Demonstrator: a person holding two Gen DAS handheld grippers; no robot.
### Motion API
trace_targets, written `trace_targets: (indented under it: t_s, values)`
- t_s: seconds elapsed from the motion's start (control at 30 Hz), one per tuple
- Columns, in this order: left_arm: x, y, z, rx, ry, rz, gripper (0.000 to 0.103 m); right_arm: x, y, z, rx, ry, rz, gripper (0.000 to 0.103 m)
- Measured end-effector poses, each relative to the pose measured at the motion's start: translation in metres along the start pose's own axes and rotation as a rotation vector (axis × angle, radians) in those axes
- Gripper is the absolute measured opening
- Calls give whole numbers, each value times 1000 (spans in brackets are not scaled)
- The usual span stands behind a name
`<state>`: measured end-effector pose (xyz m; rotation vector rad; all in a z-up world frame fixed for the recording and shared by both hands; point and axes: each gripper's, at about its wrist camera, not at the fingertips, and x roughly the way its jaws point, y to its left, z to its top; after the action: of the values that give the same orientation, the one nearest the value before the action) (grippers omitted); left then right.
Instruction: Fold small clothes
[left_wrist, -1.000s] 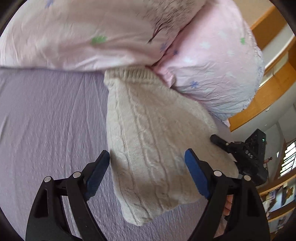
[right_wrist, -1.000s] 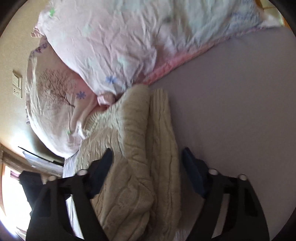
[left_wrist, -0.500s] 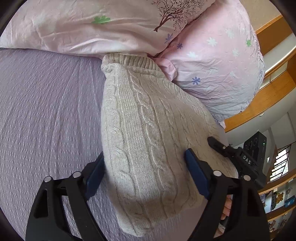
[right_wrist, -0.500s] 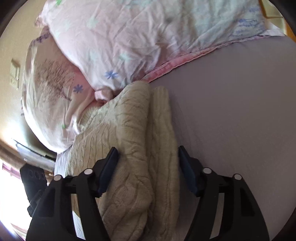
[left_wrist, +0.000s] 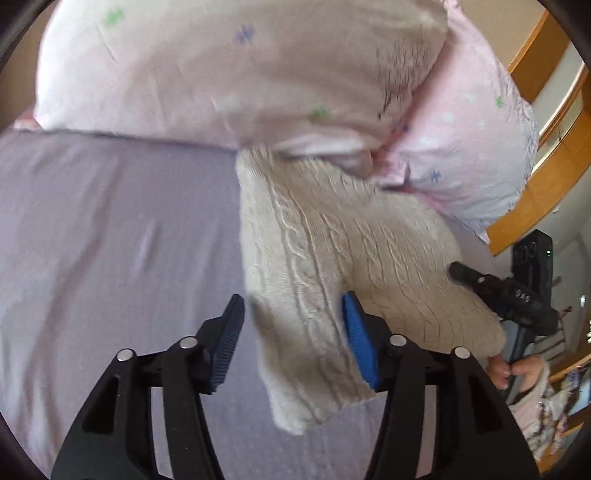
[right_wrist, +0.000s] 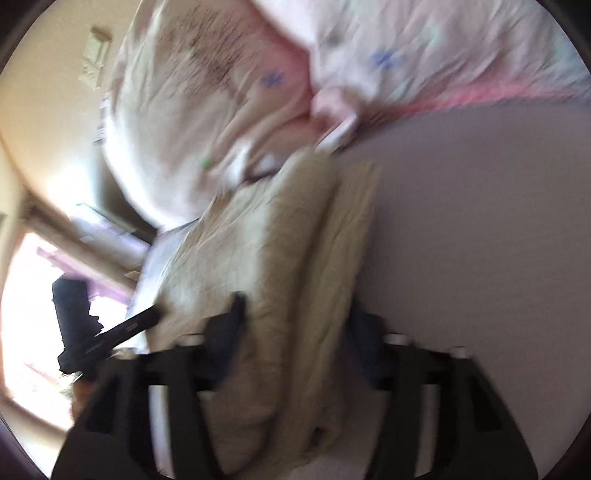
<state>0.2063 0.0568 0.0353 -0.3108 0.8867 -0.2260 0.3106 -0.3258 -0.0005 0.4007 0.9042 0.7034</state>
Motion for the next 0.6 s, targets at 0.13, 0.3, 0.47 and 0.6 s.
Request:
trace_targets:
  t_s: [0.13,0.3,0.47,0.6]
  values:
    - [-38,-24,0,90,-164,-78,71,-31,20,1,-79,-121,302,79]
    - [-8,-67,-6,188,-78,-166,80,0,55,-9,-222,55,351,96]
    - [31,-79,-19,238,-38,-43,80,26,33,-8,-149,164,222,92]
    - [-7,-77,-31,234,-66,-70,80,-13,50,-22,-167,47,82,89]
